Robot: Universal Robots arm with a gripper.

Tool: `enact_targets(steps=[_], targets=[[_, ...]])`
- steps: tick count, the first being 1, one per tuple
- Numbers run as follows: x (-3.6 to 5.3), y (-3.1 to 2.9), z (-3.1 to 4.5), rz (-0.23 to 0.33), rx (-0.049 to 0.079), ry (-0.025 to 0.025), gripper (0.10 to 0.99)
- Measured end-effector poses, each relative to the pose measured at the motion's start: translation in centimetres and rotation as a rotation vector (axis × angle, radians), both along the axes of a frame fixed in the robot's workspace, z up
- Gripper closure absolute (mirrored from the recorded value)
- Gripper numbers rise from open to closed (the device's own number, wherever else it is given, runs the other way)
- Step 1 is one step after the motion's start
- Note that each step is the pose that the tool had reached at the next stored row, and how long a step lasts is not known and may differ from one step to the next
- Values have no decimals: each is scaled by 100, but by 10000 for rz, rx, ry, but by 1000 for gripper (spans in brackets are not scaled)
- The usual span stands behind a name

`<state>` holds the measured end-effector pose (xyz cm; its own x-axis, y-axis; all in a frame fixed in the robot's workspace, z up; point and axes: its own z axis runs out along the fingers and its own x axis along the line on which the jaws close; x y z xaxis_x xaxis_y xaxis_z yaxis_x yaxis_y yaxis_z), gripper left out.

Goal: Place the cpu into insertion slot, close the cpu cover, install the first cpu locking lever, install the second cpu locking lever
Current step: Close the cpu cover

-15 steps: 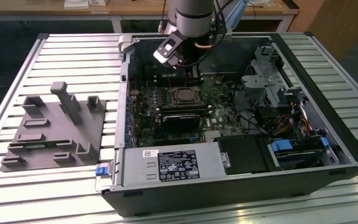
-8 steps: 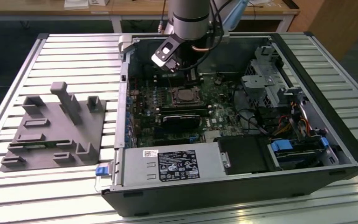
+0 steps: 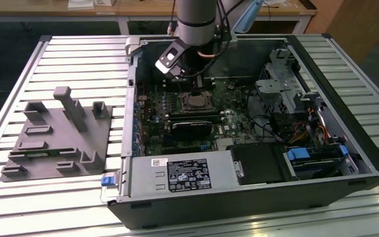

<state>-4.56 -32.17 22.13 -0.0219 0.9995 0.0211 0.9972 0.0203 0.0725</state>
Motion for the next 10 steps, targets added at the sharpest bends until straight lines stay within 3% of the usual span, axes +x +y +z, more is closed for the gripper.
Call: enact_targets(steps=[10], targets=[[-3, 0, -13, 97, -22, 0, 980]])
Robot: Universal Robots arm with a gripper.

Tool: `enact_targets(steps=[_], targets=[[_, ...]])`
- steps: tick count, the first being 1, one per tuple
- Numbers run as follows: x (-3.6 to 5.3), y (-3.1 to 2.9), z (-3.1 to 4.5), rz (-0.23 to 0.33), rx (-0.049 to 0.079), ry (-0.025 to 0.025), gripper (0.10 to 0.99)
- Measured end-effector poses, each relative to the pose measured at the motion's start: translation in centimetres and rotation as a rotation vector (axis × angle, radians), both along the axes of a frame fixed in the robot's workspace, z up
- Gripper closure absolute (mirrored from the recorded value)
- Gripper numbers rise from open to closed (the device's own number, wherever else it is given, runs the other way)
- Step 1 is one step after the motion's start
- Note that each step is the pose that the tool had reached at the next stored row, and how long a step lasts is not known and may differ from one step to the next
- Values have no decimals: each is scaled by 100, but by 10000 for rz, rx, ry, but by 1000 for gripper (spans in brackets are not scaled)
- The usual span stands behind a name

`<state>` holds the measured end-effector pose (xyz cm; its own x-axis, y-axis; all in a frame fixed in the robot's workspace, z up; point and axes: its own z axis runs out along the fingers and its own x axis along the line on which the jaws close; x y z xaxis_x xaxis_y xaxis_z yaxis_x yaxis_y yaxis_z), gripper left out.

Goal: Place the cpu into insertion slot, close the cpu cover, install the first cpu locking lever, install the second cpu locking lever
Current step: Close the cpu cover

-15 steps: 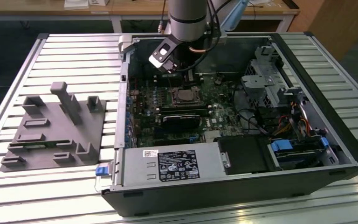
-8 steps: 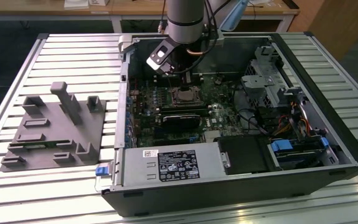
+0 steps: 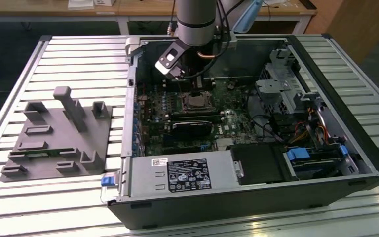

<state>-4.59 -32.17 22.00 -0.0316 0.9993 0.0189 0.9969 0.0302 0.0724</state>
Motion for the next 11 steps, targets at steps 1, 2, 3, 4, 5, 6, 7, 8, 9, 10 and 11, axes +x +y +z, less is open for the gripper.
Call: enact_targets(steps=[1, 2, 3, 4, 5, 6, 7, 8, 9, 10, 11], targets=[[0, 0, 0, 61, -14, 0, 980], [0, 0, -1, 135, -29, 1, 980], [0, 0, -1, 215, -42, 0, 980], [0, 0, -2, 296, -55, 1, 980], [0, -1, -2, 378, -65, 1, 980], [0, -1, -2, 453, -68, 0, 980], [-1, 0, -2, 515, -67, -1, 980], [0, 0, -3, 569, -68, -1, 980], [0, 0, -3, 626, -69, -1, 980], [0, 0, -3, 684, -70, -1, 980], [0, 0, -2, 743, -73, -1, 980]])
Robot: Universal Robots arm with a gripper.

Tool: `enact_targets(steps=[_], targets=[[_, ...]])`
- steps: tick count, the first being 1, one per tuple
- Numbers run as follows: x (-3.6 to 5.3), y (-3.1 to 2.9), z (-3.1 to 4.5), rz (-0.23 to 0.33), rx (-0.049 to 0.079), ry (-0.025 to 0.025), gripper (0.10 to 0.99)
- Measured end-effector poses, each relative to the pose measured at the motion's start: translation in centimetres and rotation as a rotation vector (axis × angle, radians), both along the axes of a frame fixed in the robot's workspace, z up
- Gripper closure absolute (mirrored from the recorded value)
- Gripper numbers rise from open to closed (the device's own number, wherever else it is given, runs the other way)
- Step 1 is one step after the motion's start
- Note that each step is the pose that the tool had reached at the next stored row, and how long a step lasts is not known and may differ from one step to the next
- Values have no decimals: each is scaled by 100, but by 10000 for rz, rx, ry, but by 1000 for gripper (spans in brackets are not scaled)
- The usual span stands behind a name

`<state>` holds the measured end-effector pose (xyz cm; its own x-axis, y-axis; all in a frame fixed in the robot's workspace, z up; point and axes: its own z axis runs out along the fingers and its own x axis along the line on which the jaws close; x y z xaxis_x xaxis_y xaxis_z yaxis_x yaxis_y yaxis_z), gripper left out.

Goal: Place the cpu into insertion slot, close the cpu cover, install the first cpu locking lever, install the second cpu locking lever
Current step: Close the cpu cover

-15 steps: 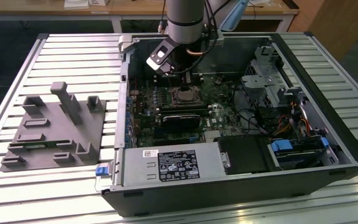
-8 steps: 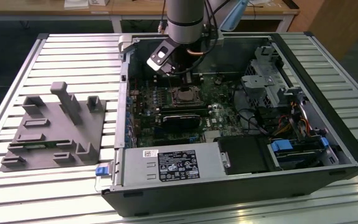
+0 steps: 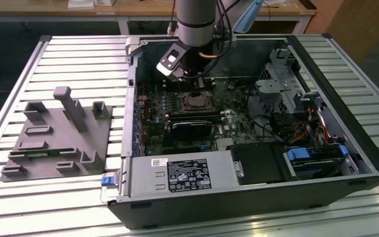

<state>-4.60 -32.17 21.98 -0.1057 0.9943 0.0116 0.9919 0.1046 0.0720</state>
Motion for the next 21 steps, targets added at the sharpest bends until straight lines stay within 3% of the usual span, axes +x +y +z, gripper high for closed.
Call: enact_targets(steps=[21], targets=[[0, 0, -1, 1130, -89, 1, 980]])
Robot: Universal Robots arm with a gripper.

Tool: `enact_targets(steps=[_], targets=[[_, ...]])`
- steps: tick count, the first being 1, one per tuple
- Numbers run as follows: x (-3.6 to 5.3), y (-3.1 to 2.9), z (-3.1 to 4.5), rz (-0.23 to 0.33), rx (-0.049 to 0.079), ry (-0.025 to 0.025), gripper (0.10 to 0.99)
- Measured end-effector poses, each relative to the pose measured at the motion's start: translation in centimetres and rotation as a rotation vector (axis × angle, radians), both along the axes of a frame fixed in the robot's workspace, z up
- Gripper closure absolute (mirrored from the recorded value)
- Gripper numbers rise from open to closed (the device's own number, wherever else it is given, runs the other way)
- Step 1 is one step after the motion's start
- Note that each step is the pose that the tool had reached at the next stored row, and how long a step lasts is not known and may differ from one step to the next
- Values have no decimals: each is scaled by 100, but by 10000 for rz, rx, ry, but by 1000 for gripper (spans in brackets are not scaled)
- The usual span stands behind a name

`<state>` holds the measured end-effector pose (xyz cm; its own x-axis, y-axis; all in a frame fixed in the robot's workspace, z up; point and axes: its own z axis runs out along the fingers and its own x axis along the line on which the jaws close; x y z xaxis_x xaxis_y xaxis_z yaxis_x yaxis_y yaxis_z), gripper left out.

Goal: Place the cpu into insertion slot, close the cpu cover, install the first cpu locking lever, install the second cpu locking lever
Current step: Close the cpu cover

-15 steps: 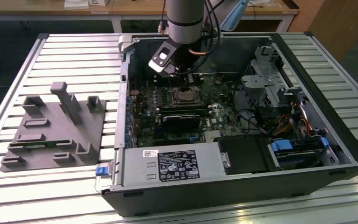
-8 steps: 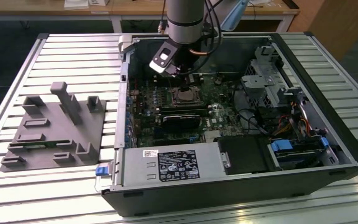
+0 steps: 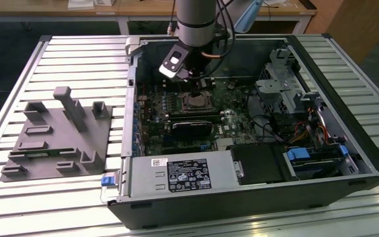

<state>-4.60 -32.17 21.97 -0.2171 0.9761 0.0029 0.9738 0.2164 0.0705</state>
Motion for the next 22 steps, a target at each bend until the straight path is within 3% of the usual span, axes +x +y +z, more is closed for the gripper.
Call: enact_targets(steps=[22], targets=[[0, 0, -1, 1343, -97, 0, 980]])
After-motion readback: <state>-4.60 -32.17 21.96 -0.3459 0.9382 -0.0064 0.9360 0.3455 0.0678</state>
